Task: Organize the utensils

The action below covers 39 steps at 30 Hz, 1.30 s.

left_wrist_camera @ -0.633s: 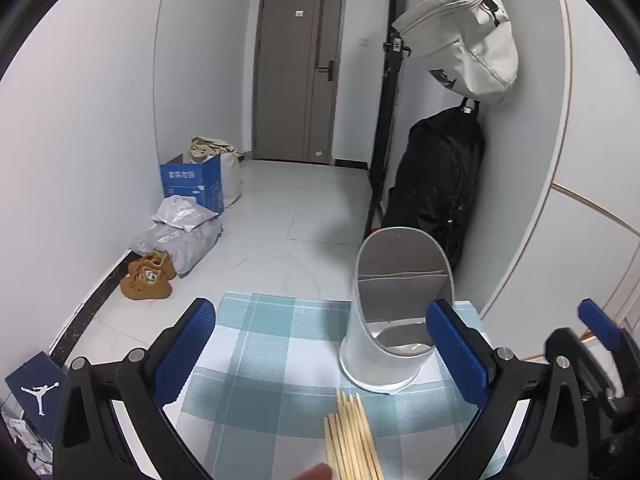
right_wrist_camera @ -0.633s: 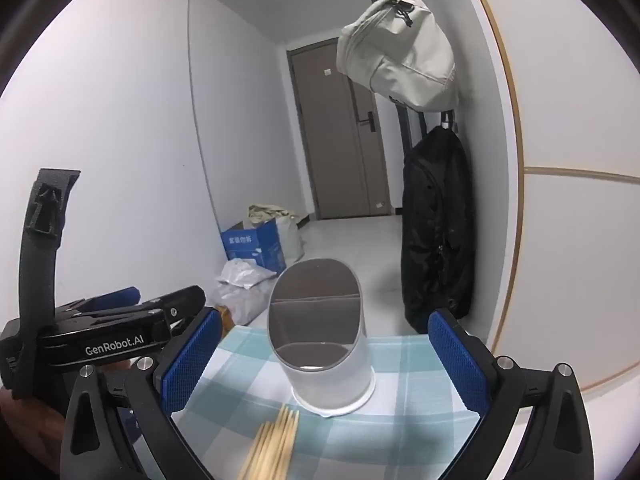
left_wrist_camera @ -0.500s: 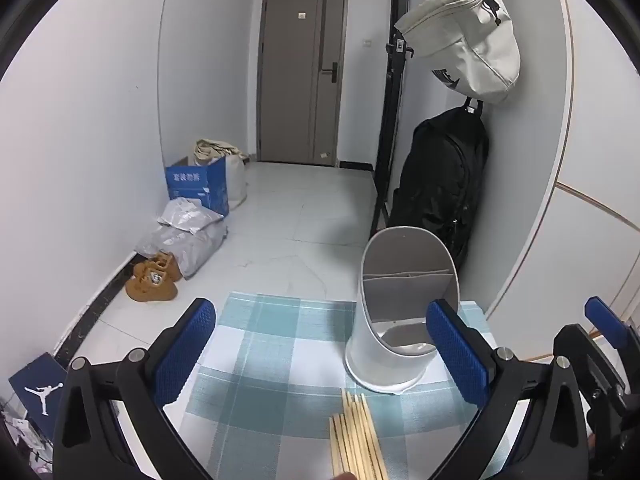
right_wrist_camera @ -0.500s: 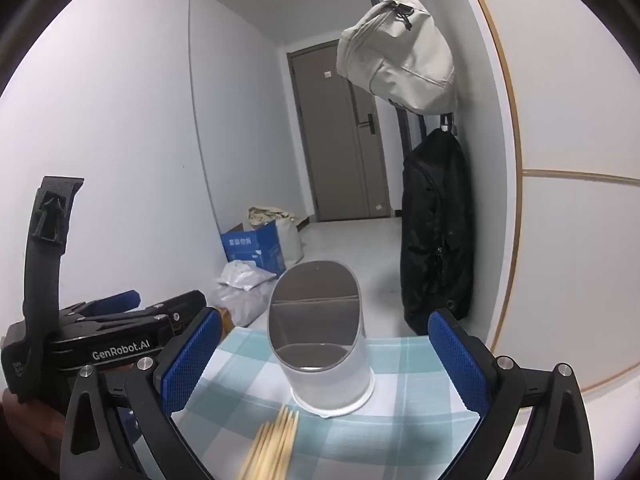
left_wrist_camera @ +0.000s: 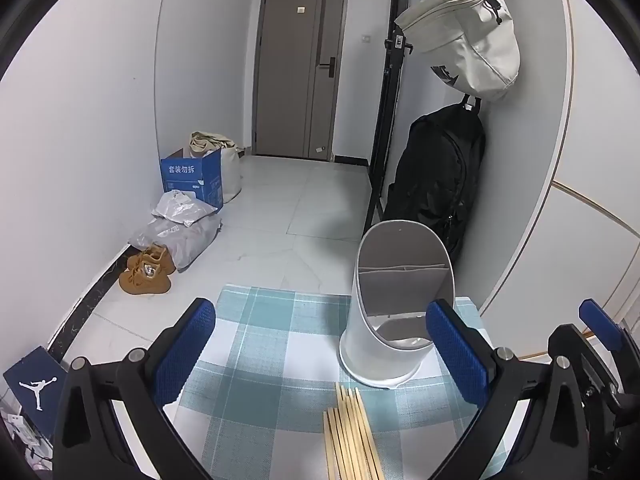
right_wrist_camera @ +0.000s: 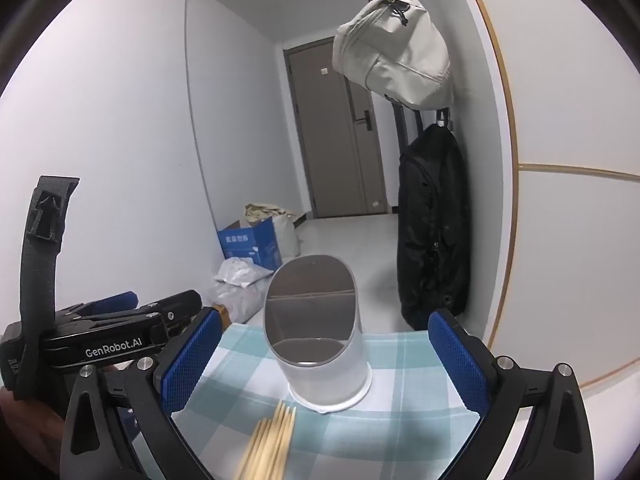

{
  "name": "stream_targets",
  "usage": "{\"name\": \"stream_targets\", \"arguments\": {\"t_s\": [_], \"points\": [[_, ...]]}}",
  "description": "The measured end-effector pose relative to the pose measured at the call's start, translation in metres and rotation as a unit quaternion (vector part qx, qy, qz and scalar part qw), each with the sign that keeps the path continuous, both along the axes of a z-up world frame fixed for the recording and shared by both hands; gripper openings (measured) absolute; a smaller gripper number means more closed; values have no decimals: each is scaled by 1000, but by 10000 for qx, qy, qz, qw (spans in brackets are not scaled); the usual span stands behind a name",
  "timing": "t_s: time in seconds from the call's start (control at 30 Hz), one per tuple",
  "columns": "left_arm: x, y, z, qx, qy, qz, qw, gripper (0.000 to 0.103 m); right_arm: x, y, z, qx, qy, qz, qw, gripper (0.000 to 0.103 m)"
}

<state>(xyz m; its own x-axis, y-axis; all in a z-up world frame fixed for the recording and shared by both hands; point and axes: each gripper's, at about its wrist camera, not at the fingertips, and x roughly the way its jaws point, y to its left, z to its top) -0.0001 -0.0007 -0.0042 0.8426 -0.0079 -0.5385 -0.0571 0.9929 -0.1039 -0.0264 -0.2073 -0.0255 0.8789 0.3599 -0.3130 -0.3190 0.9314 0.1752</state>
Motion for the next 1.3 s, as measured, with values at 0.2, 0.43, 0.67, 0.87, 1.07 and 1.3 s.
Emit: {"name": "stream_targets", "arguments": {"t_s": [0.2,0.43,0.67,0.87,1.07,1.3], "points": [[0,3,1,-11,1,23,10000,102,-2,0,1,-19,-21,-37,10000,103],[1,3,2,-18,6,43,10000,102,-2,-1,0,-7,-8,-39,10000,103],[1,8,1,-37,8,38,10000,102,-2,-1,0,-19,-17,-26,10000,103],[1,10,1,-55,10,37,10000,102,-3,1,0,-28,-21,-30,10000,103],[1,9,0,-46,13,26,10000,102,-1,0,0,-27,16,-37,10000,103],[0,8,-2,-48,18,31,10000,102,-1,1,-1,-36,29,-30,10000,103]]}}
